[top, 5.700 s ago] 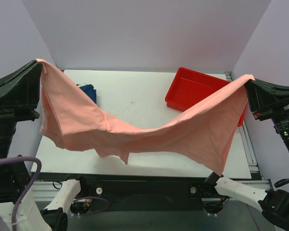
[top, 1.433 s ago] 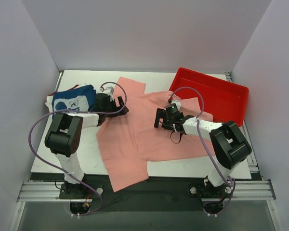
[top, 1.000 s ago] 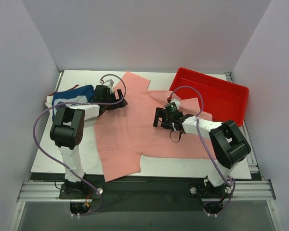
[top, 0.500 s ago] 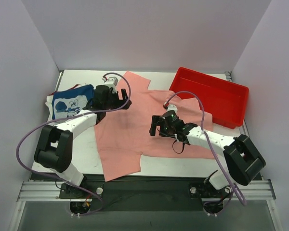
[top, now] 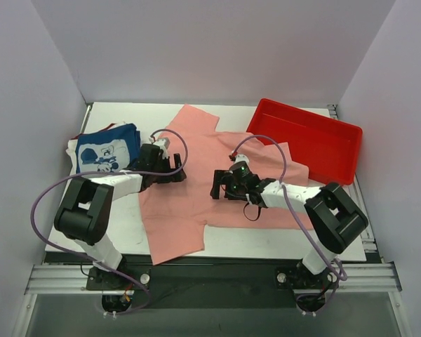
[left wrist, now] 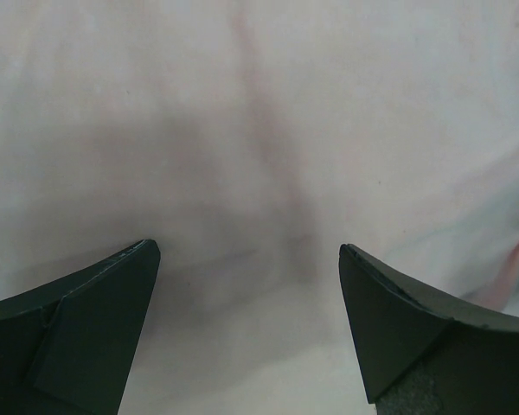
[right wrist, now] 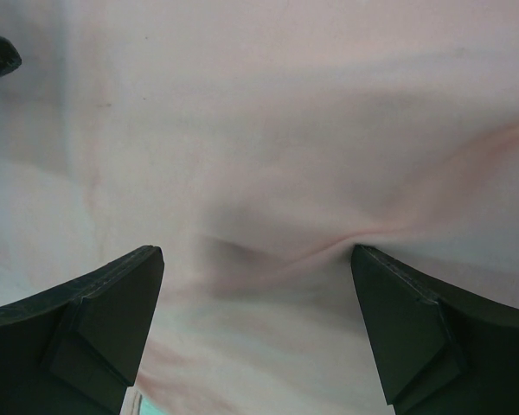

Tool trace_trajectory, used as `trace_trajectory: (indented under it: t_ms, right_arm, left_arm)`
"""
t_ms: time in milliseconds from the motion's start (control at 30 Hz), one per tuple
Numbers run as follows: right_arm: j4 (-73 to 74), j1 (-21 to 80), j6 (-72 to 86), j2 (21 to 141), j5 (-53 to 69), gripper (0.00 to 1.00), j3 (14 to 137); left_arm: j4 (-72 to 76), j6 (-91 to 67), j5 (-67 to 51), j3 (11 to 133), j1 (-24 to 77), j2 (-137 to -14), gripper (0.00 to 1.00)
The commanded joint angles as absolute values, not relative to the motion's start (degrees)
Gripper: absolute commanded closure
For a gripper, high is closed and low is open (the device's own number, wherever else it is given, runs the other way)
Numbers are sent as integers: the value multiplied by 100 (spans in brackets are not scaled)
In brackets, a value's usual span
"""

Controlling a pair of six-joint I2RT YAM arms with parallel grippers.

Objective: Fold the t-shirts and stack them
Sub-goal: Flatten out the tshirt

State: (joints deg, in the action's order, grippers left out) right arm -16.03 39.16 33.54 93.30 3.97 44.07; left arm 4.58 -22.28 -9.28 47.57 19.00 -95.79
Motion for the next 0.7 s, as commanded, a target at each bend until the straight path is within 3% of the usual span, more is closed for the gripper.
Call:
trace_trajectory:
  t_ms: [0, 500, 667]
  right_arm:
    - [-1486, 3964, 3349, 9536, 361, 5, 4596]
    - [-879, 3630, 3217, 10195, 255, 4, 5404]
    - [-861, 3454, 3068, 10213, 518, 4, 5695]
  left_arm:
    - [501, -2206, -1028, 5036, 1705, -9939, 3]
    - [273, -1960, -1292, 6661, 1547, -11460, 3]
    - [88, -1881, -924, 7058, 1617, -11295, 3]
